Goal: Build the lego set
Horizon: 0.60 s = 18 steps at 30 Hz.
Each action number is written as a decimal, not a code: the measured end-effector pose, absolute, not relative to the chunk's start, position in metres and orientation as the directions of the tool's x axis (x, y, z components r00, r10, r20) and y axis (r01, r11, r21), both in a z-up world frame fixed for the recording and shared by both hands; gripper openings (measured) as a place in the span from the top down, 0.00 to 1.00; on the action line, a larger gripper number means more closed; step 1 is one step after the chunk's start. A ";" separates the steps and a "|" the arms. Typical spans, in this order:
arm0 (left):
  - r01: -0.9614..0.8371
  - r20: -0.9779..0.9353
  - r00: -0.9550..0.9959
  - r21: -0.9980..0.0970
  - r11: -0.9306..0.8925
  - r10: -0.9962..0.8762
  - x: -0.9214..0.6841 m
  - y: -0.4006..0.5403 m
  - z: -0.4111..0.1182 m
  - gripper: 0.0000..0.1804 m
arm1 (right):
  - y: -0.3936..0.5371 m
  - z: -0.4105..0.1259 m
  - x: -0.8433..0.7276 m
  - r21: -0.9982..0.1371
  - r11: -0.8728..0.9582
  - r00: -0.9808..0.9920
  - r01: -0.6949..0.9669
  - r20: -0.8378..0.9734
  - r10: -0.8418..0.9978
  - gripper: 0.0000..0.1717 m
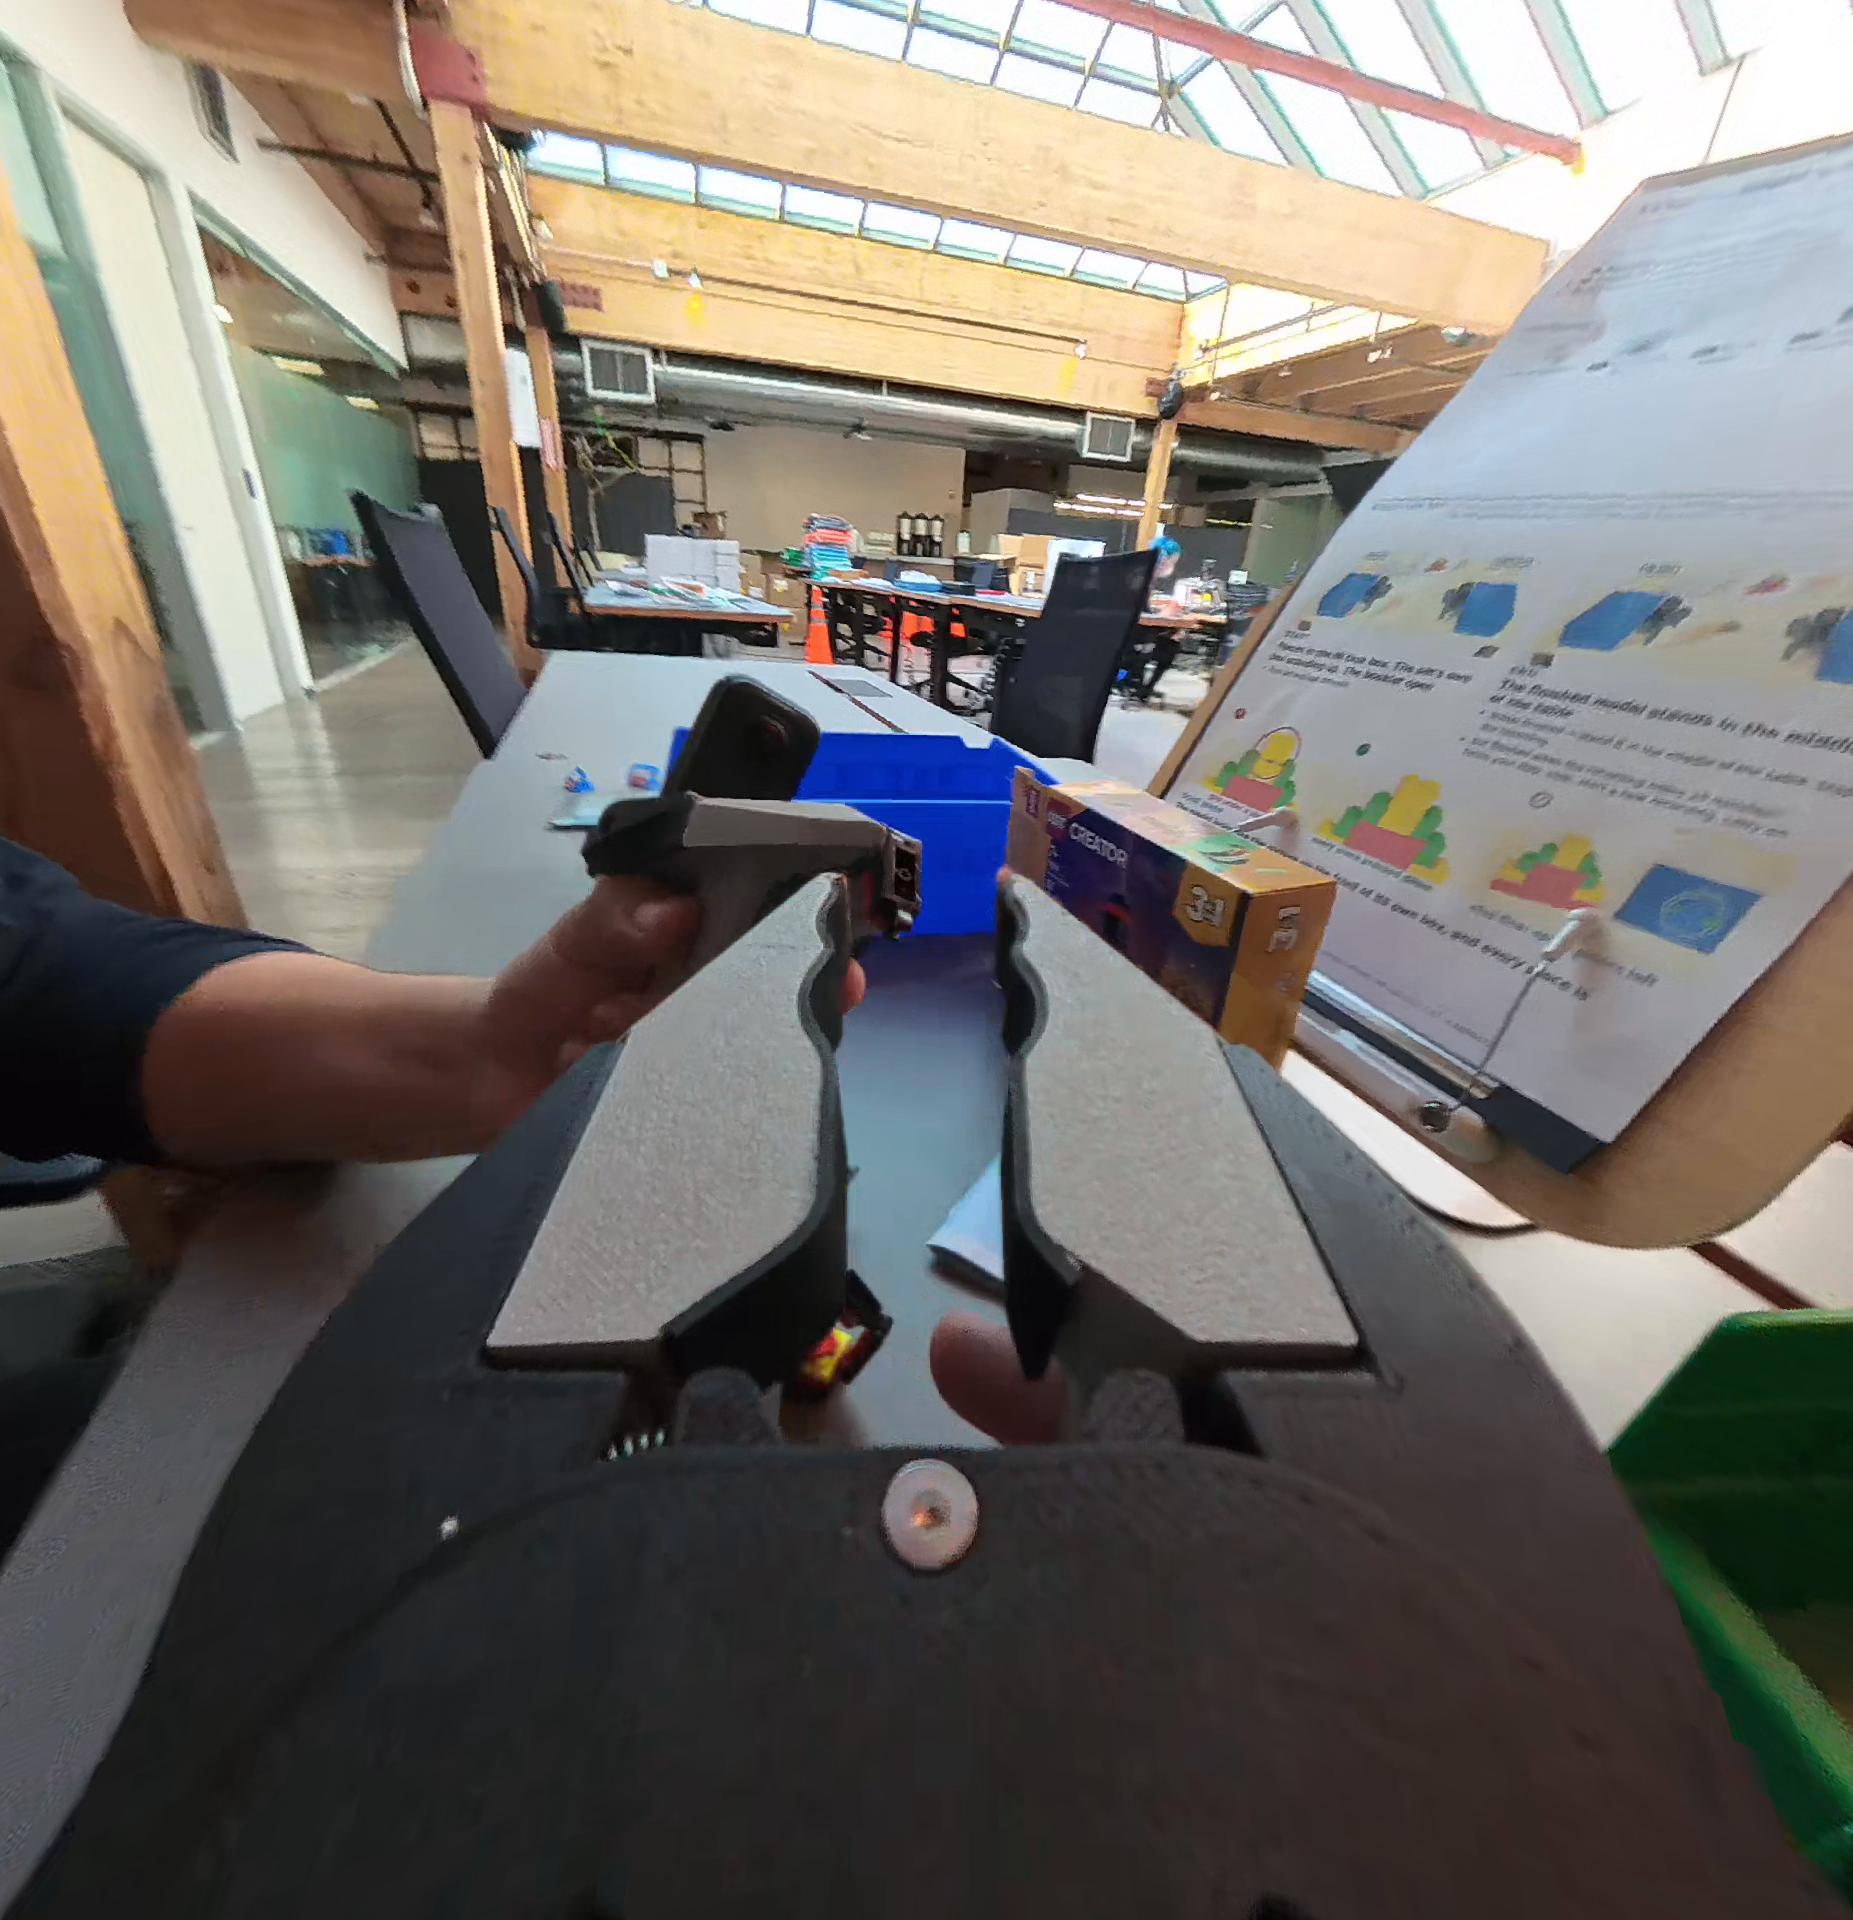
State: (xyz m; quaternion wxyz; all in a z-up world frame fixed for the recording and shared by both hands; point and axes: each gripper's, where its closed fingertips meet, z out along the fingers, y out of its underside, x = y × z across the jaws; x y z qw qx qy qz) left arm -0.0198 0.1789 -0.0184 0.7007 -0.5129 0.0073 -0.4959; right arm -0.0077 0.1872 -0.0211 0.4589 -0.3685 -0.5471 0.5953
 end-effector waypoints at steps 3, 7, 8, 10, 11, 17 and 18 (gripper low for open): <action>0.706 0.528 0.481 -0.707 -0.048 -0.700 -0.021 0.180 -0.020 1.00 | 0.186 -0.028 -0.010 -0.964 0.232 -0.211 -0.130 0.256 0.944 0.86; 0.709 0.559 0.459 -0.699 -0.095 -0.691 -0.020 0.183 -0.025 1.00 | 0.183 -0.027 -0.008 -0.846 0.515 -0.038 -0.135 0.524 0.851 0.98; 0.705 0.563 0.457 -0.701 -0.105 -0.689 -0.020 0.184 -0.026 1.00 | 0.182 -0.028 -0.008 -0.808 0.574 -0.003 -0.134 0.579 0.815 1.00; 0.705 0.572 0.450 -0.699 -0.121 -0.686 -0.019 0.185 -0.028 1.00 | 0.182 -0.032 -0.009 -0.745 0.658 0.045 -0.108 0.657 0.752 1.00; 0.706 0.576 0.453 -0.698 -0.120 -0.681 -0.020 0.186 -0.028 1.00 | 0.182 -0.035 -0.010 -0.722 0.685 0.056 -0.095 0.684 0.728 0.99; 0.711 0.579 0.441 -0.692 -0.127 -0.686 -0.023 0.184 -0.027 1.00 | 0.181 -0.040 -0.012 -0.688 0.723 0.071 -0.066 0.719 0.691 0.93; 0.710 0.580 0.438 -0.692 -0.132 -0.687 -0.022 0.184 -0.027 1.00 | 0.181 -0.040 -0.012 -0.680 0.730 0.079 -0.064 0.726 0.683 0.93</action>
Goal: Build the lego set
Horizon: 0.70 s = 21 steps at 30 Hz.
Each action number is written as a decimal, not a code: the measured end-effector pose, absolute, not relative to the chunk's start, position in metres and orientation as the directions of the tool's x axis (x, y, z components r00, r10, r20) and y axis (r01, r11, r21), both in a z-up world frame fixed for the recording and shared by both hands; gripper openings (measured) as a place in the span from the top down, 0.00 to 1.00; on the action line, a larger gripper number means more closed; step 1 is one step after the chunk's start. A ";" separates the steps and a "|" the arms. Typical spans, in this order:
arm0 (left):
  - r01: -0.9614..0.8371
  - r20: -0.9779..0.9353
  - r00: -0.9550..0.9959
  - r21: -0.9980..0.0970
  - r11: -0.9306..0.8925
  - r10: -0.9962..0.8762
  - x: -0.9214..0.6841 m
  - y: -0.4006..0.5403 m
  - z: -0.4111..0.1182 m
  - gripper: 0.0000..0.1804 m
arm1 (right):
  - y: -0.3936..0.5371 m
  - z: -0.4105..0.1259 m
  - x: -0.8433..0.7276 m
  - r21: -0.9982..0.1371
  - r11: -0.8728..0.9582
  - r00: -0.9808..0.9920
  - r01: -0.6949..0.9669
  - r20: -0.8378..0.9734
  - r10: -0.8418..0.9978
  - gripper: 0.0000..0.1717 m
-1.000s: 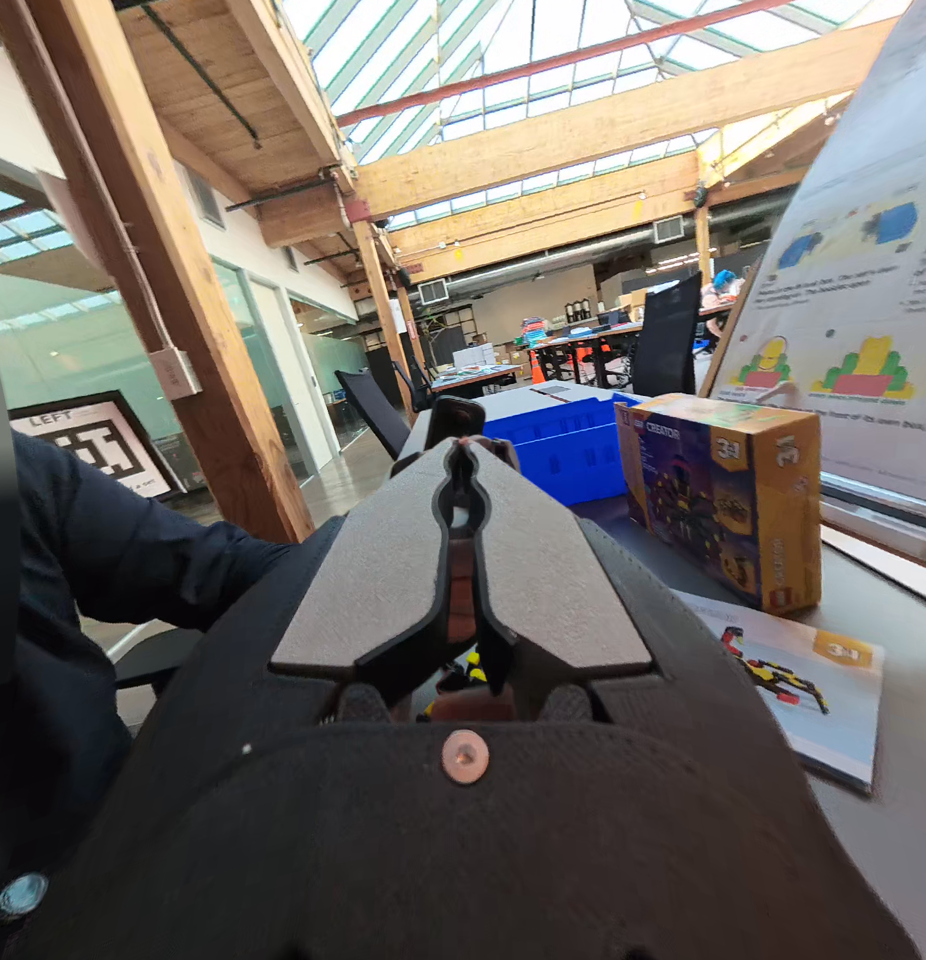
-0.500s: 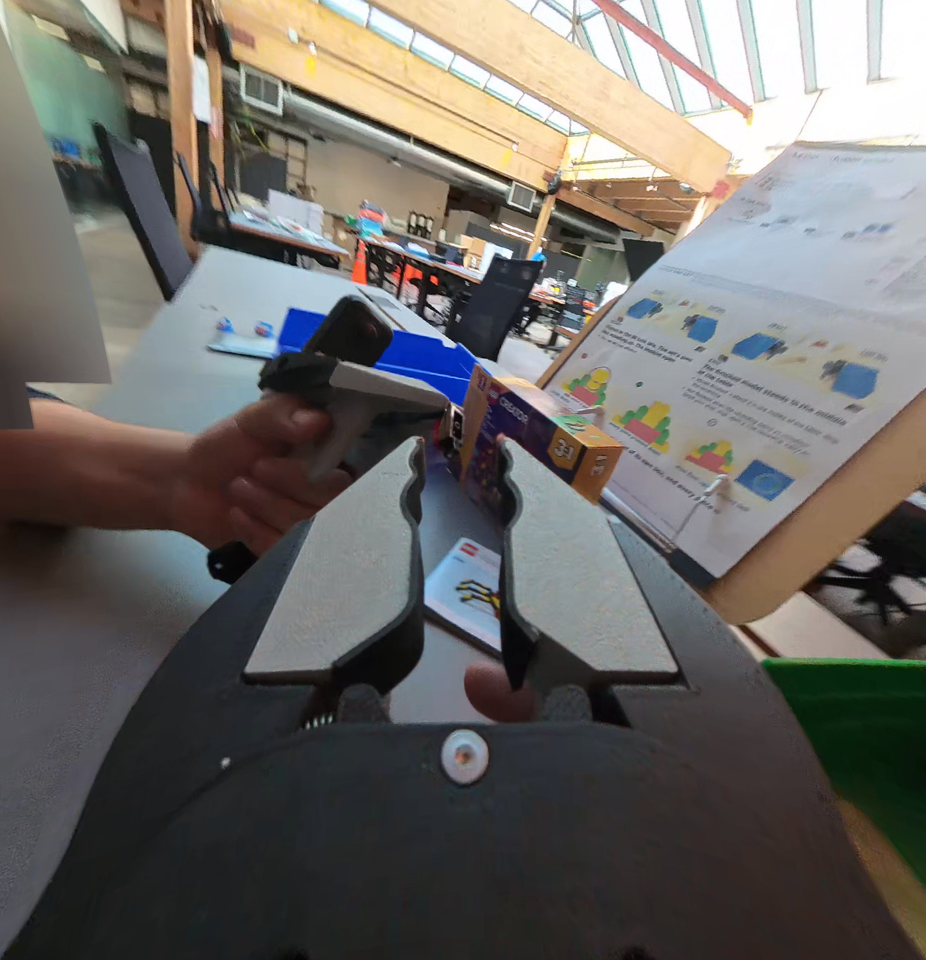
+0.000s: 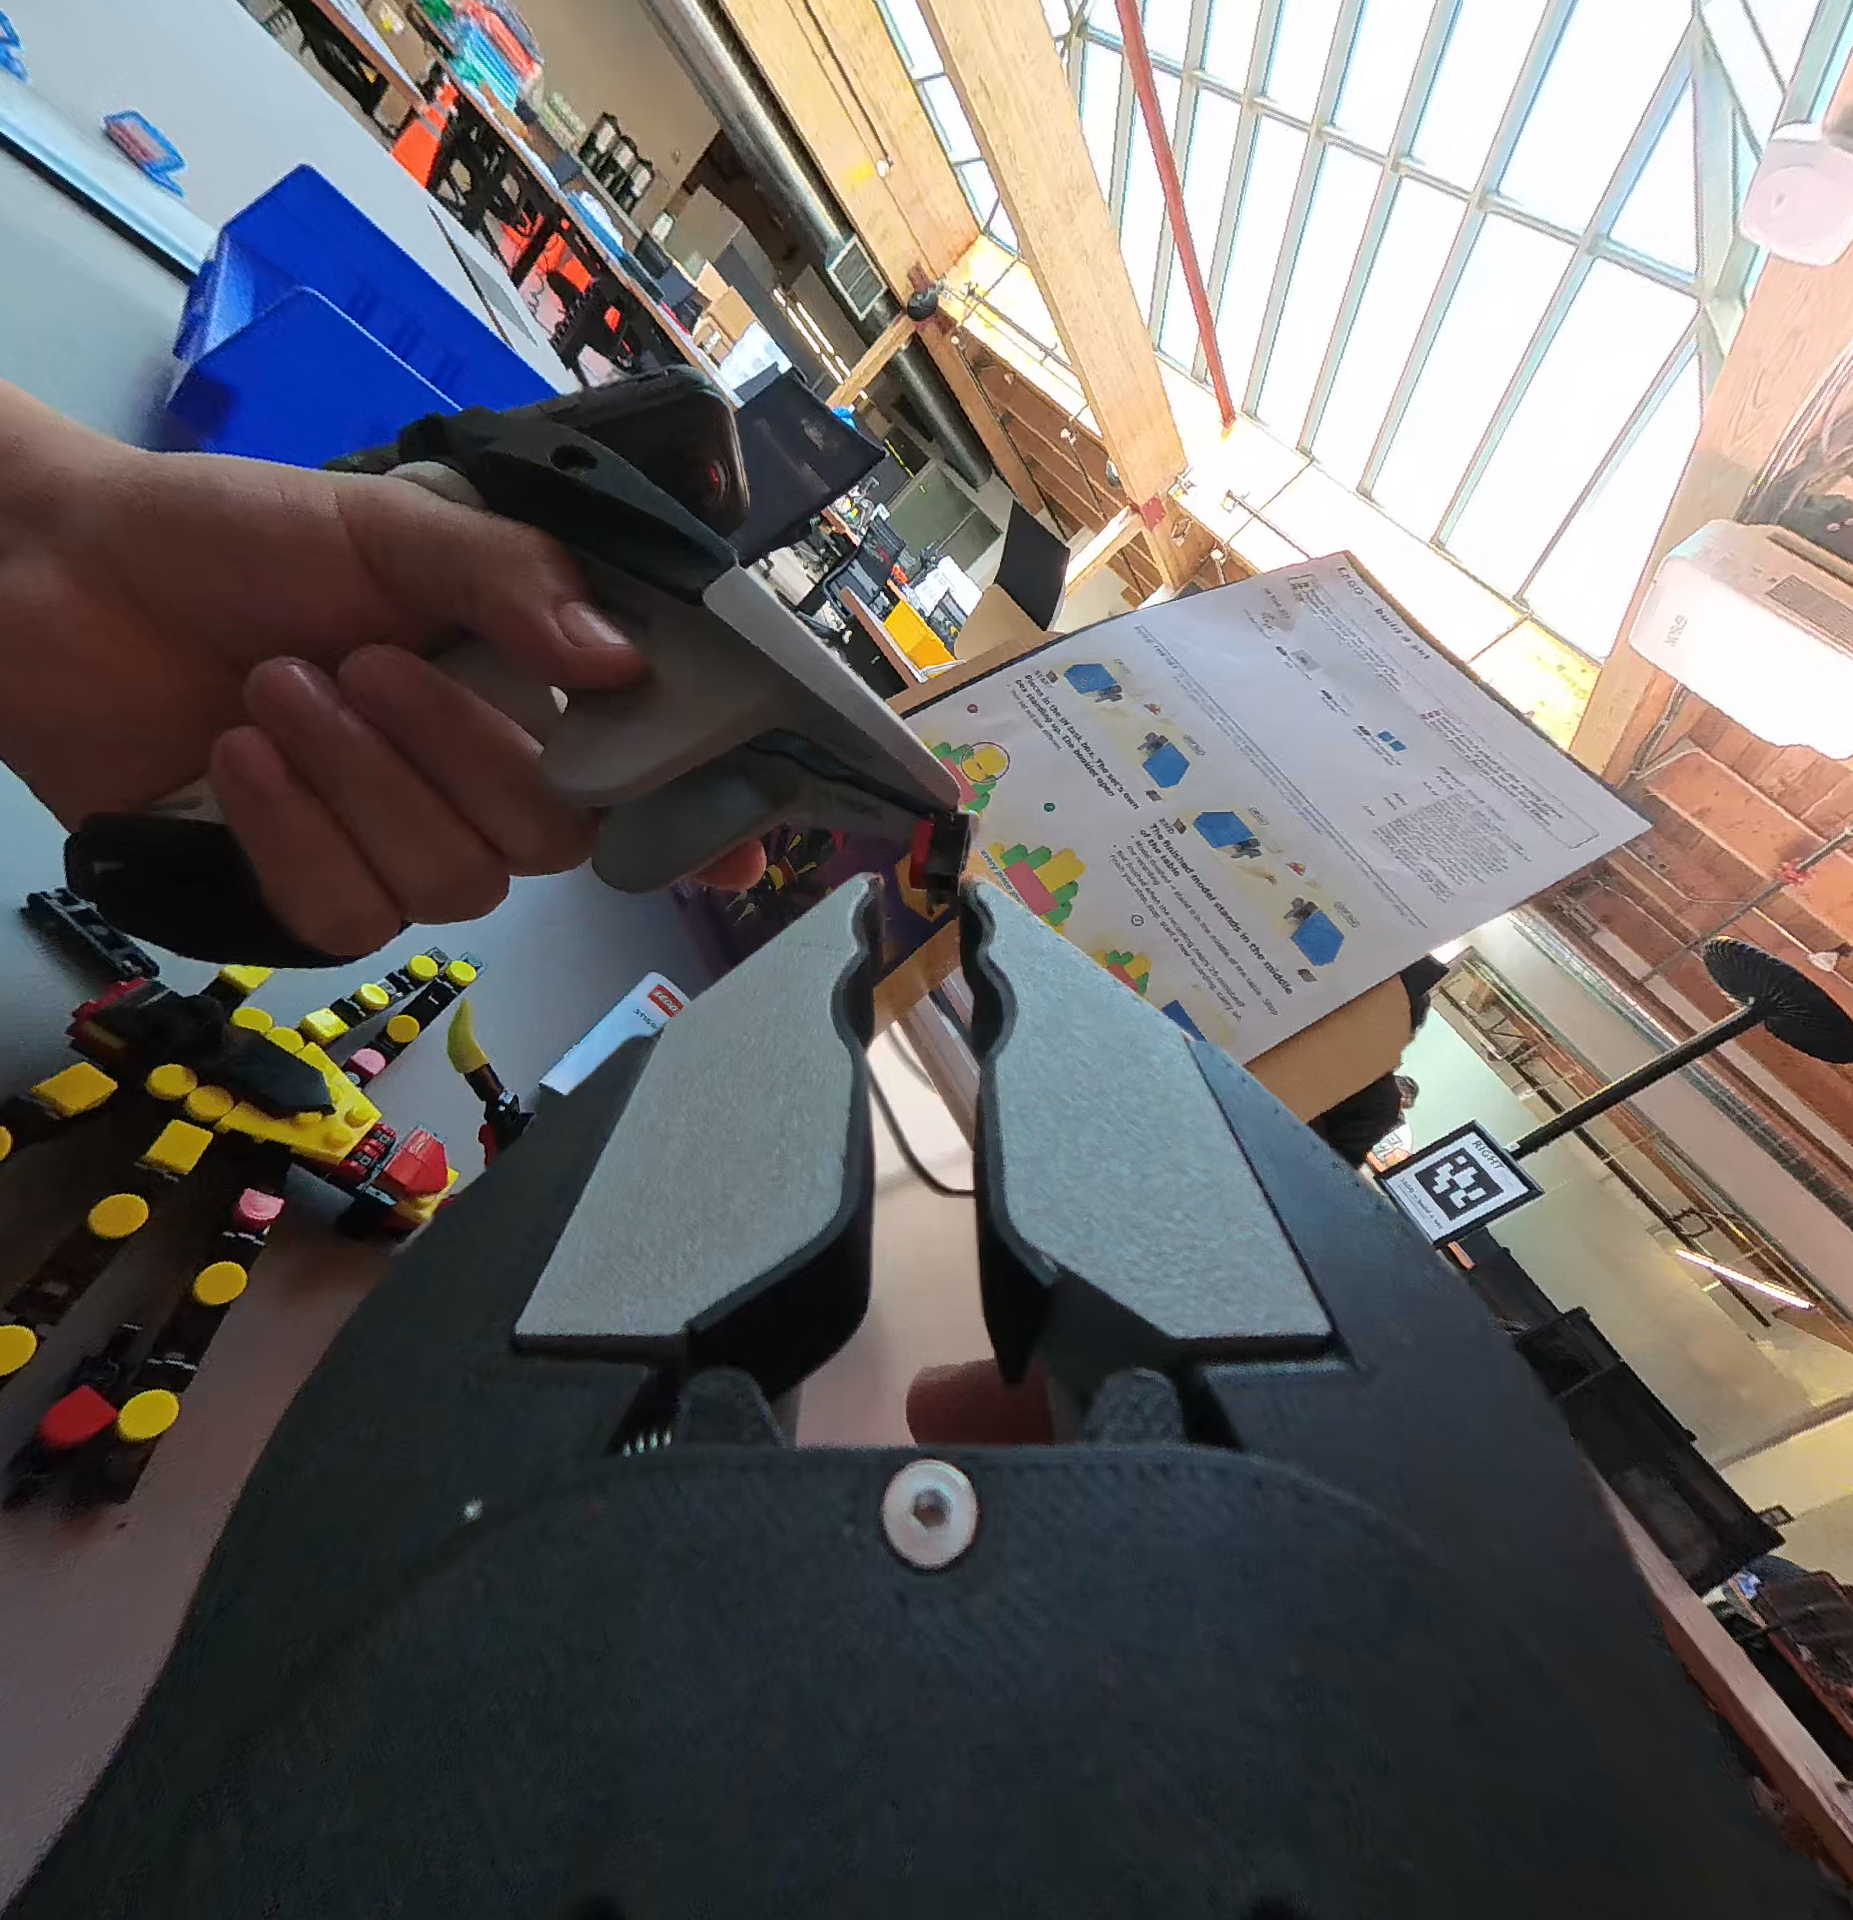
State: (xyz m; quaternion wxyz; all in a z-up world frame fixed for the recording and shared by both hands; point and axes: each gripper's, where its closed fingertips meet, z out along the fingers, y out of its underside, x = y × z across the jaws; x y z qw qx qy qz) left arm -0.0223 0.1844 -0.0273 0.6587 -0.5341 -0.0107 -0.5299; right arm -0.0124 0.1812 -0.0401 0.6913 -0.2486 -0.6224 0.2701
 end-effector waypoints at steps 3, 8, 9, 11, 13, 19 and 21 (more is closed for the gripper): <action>0.706 0.585 0.430 -0.692 -0.148 -0.687 -0.020 0.185 -0.029 1.00 | 0.183 -0.039 -0.013 -0.658 0.751 0.110 -0.044 0.744 0.659 0.97; 0.699 0.579 0.436 -0.700 -0.146 -0.689 -0.020 0.185 -0.029 1.00 | 0.183 -0.039 -0.013 -0.642 0.765 0.121 -0.037 0.757 0.642 0.96; 0.693 0.574 0.445 -0.707 -0.141 -0.688 -0.019 0.185 -0.029 1.00 | 0.183 -0.039 -0.013 -0.637 0.770 0.126 -0.034 0.762 0.635 0.97; 0.685 0.567 0.460 -0.716 -0.133 -0.683 -0.020 0.185 -0.028 1.00 | 0.183 -0.038 -0.014 -0.625 0.780 0.140 -0.028 0.770 0.622 0.97; 0.678 0.562 0.470 -0.723 -0.129 -0.681 -0.020 0.185 -0.029 1.00 | 0.184 -0.038 -0.014 -0.616 0.788 0.154 -0.015 0.777 0.610 0.97; 0.660 0.553 0.489 -0.740 -0.128 -0.674 -0.018 0.185 -0.029 0.95 | 0.182 -0.037 -0.014 -0.602 0.798 0.166 -0.017 0.786 0.596 0.97; 0.661 0.557 0.480 -0.737 -0.138 -0.678 -0.017 0.185 -0.029 0.93 | 0.182 -0.036 -0.014 -0.601 0.799 0.171 -0.020 0.786 0.595 0.97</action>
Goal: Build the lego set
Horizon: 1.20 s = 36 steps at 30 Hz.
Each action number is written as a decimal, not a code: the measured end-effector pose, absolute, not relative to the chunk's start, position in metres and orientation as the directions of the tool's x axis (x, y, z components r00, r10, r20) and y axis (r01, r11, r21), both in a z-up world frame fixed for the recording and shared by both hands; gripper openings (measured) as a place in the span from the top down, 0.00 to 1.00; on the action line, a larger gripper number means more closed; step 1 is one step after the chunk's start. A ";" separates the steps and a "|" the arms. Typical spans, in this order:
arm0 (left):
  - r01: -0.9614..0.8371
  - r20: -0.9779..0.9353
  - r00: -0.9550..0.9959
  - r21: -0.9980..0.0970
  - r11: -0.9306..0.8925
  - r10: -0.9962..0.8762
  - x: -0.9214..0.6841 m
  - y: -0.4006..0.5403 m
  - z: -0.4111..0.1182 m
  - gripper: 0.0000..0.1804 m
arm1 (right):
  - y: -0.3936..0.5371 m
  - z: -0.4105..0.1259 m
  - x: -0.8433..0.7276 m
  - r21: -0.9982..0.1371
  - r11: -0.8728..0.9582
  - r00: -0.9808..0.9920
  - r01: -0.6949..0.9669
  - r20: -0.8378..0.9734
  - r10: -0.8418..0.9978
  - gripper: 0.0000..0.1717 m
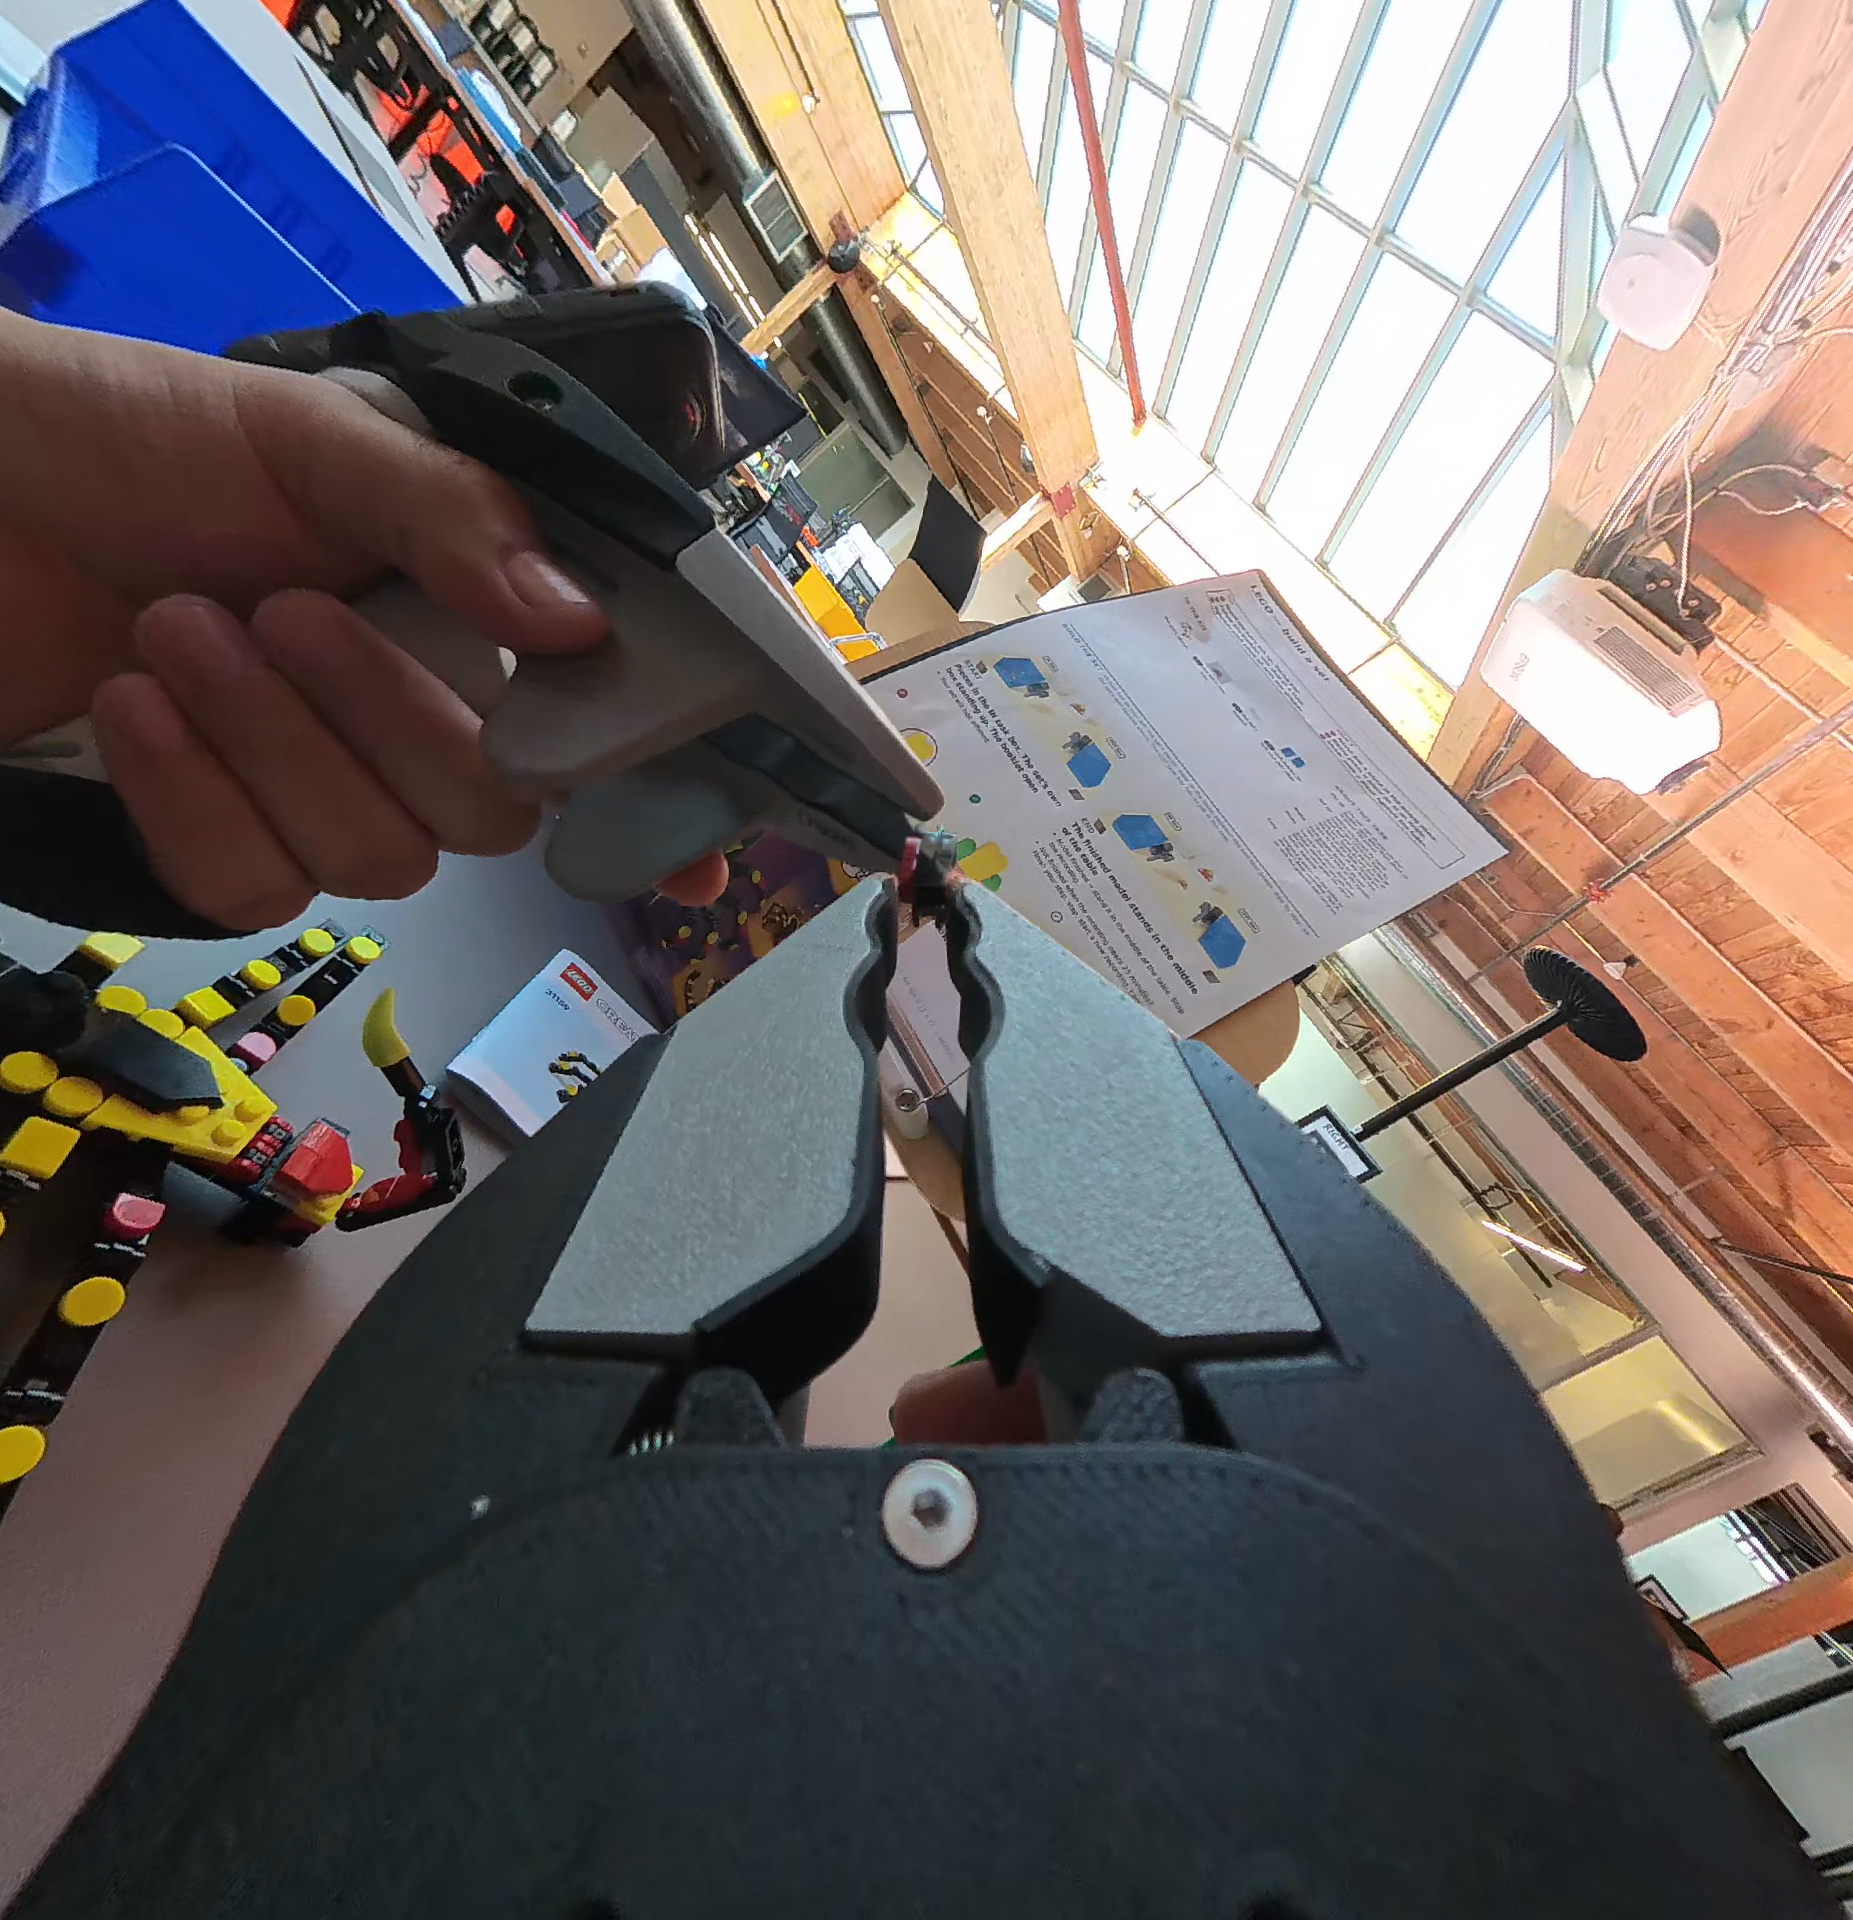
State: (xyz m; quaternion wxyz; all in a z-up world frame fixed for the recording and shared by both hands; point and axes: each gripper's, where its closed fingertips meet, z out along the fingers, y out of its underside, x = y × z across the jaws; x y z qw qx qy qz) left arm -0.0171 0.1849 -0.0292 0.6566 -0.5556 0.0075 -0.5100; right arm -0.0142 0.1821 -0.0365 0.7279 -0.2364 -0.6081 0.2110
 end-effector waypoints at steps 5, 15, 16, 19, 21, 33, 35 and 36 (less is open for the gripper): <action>0.618 0.530 0.488 -0.771 -0.154 -0.694 -0.005 0.184 -0.035 0.97 | 0.179 -0.035 -0.013 -0.594 0.803 0.171 -0.038 0.788 0.591 0.97; 0.701 0.588 0.405 -0.691 -0.176 -0.700 -0.006 0.187 -0.034 0.97 | 0.185 -0.034 -0.015 -0.615 0.788 0.202 -0.016 0.770 0.605 0.94; 0.718 0.600 0.391 -0.674 -0.177 -0.698 -0.007 0.187 -0.035 0.97 | 0.186 -0.034 -0.015 -0.614 0.789 0.205 -0.009 0.771 0.603 0.94; 0.752 0.623 0.364 -0.635 -0.175 -0.692 -0.007 0.189 -0.035 0.97 | 0.186 -0.036 -0.016 -0.611 0.792 0.200 0.003 0.776 0.598 0.96; 0.756 0.615 0.380 -0.637 -0.152 -0.691 -0.008 0.189 -0.034 0.97 | 0.186 -0.035 -0.016 -0.623 0.782 0.206 0.001 0.765 0.610 0.96; 0.659 0.535 0.487 -0.744 -0.111 -0.691 -0.008 0.185 -0.030 0.93 | 0.179 -0.037 -0.012 -0.608 0.793 0.137 -0.047 0.782 0.608 0.97; 0.657 0.534 0.494 -0.746 -0.108 -0.687 -0.011 0.185 -0.029 0.93 | 0.177 -0.038 -0.012 -0.610 0.790 0.124 -0.053 0.781 0.612 0.97; 0.654 0.528 0.498 -0.750 -0.103 -0.688 -0.013 0.184 -0.028 0.95 | 0.177 -0.039 -0.012 -0.613 0.788 0.121 -0.052 0.779 0.615 0.97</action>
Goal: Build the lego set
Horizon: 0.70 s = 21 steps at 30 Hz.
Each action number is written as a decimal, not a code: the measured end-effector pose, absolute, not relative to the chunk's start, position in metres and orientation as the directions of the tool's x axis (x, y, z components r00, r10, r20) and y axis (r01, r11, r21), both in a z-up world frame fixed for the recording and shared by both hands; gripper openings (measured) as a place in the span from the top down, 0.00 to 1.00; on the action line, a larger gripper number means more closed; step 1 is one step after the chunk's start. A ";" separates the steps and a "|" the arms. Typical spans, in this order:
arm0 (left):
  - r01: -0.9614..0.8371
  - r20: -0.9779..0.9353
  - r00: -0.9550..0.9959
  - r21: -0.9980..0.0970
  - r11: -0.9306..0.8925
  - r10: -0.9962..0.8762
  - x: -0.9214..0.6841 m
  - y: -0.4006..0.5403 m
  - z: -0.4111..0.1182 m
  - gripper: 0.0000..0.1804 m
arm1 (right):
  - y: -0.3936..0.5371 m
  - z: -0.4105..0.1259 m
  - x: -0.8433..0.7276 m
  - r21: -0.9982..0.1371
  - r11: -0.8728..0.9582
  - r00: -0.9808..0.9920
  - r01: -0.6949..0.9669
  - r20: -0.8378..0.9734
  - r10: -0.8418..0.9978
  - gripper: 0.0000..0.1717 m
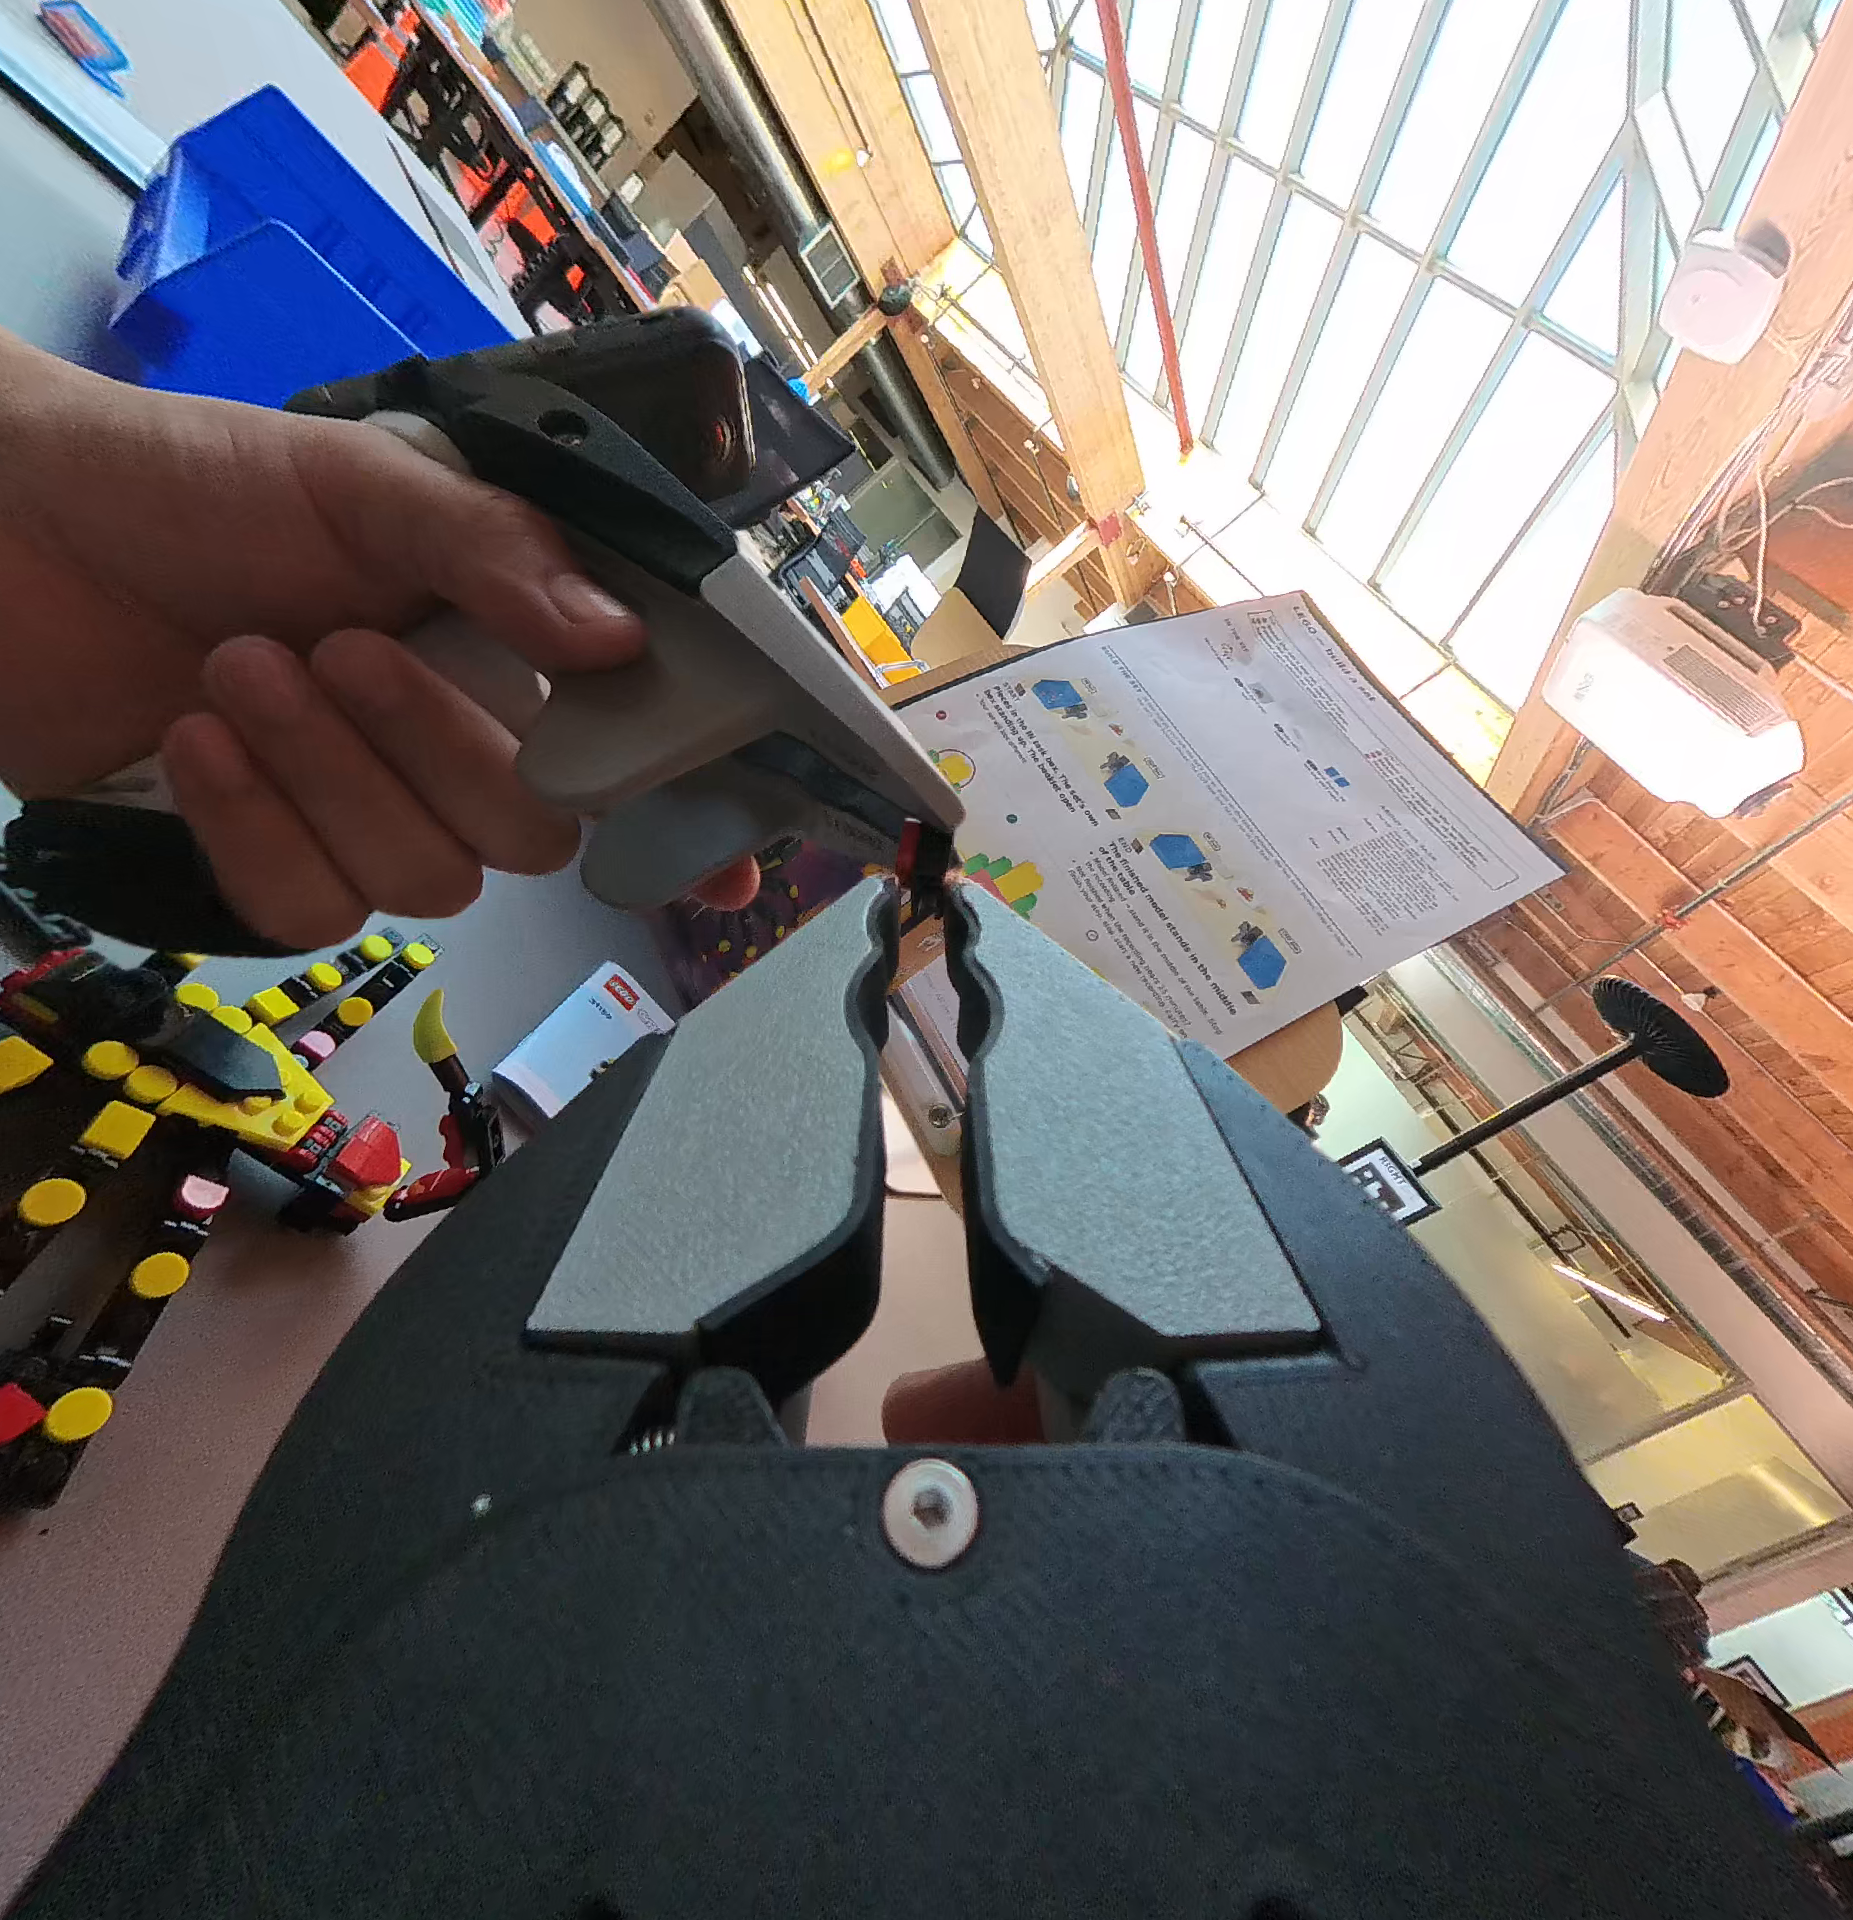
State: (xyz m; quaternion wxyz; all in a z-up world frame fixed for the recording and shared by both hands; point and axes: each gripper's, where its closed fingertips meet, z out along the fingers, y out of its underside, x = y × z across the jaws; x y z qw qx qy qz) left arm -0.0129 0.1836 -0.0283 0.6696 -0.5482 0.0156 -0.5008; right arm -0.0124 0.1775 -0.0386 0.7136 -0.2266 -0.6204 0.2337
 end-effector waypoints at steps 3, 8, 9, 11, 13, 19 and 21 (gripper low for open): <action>0.633 0.509 0.511 -0.768 -0.096 -0.693 -0.013 0.182 -0.028 0.97 | 0.178 -0.039 -0.012 -0.618 0.784 0.113 -0.051 0.777 0.619 0.97; 0.650 0.525 0.494 -0.752 -0.107 -0.693 -0.013 0.183 -0.028 0.97 | 0.180 -0.039 -0.012 -0.631 0.774 0.118 -0.048 0.766 0.632 0.97; 0.654 0.525 0.491 -0.749 -0.104 -0.695 -0.013 0.183 -0.028 0.97 | 0.180 -0.038 -0.013 -0.635 0.770 0.121 -0.051 0.762 0.636 0.97; 0.664 0.522 0.494 -0.743 -0.086 -0.696 -0.014 0.183 -0.026 0.97 | 0.180 -0.037 -0.013 -0.647 0.760 0.134 -0.059 0.750 0.648 0.97; 0.694 0.538 0.466 -0.715 -0.087 -0.703 -0.015 0.182 -0.025 0.97 | 0.179 -0.035 -0.014 -0.660 0.748 0.146 -0.070 0.735 0.662 0.96; 0.720 0.530 0.477 -0.693 -0.034 -0.701 -0.009 0.183 -0.025 0.97 | 0.183 -0.033 -0.017 -0.688 0.724 0.179 -0.051 0.707 0.684 0.94; 0.712 0.510 0.525 -0.702 0.023 -0.682 -0.010 0.184 -0.025 0.97 | 0.186 -0.032 -0.018 -0.699 0.714 0.203 -0.035 0.695 0.690 0.93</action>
